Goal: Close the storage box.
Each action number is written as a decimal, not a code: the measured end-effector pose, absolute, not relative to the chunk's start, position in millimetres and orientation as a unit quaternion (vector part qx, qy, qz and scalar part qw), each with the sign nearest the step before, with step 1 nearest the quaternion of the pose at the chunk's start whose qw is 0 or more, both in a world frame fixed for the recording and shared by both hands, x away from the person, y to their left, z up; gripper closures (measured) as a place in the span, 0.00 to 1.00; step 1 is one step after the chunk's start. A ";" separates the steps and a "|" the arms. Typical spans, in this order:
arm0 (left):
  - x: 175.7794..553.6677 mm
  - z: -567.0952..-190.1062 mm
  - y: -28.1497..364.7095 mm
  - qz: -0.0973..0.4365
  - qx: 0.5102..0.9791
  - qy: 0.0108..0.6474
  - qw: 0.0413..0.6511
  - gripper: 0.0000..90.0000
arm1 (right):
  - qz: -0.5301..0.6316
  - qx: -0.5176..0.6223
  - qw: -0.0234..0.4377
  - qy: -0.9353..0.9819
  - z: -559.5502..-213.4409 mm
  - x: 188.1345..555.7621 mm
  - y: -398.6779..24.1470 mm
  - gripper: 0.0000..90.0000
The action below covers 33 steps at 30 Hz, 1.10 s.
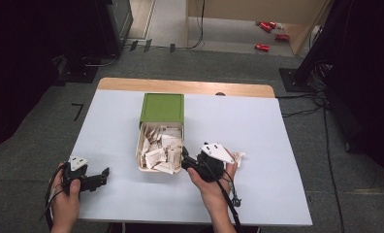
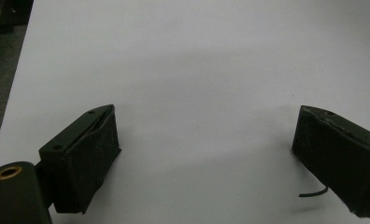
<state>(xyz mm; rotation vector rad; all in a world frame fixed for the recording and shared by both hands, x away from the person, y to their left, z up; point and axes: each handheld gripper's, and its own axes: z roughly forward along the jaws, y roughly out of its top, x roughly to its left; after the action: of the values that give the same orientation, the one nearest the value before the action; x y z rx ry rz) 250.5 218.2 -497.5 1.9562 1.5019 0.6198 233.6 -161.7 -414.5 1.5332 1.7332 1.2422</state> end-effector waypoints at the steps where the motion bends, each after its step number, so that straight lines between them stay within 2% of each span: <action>1: 250.5 -497.5 218.2 0.233 0.735 0.564 0.295 0.09 | 0.456 0.561 0.253 0.643 -415.2 233.9 -159.8 0.32; 27: 250.6 -497.5 218.2 0.233 0.735 0.564 0.295 0.09 | 0.427 0.553 0.236 0.675 -435.1 234.0 -124.4 0.42; 33: 250.6 -497.5 218.3 0.233 0.735 0.564 0.295 0.09 | 0.418 0.562 0.242 0.671 -444.7 234.1 -120.9 0.51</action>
<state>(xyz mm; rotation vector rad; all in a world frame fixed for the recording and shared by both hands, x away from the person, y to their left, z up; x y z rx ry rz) 250.6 218.3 -497.5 1.9572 1.5017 0.6196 234.1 -120.9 -444.7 1.5382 1.8352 1.1439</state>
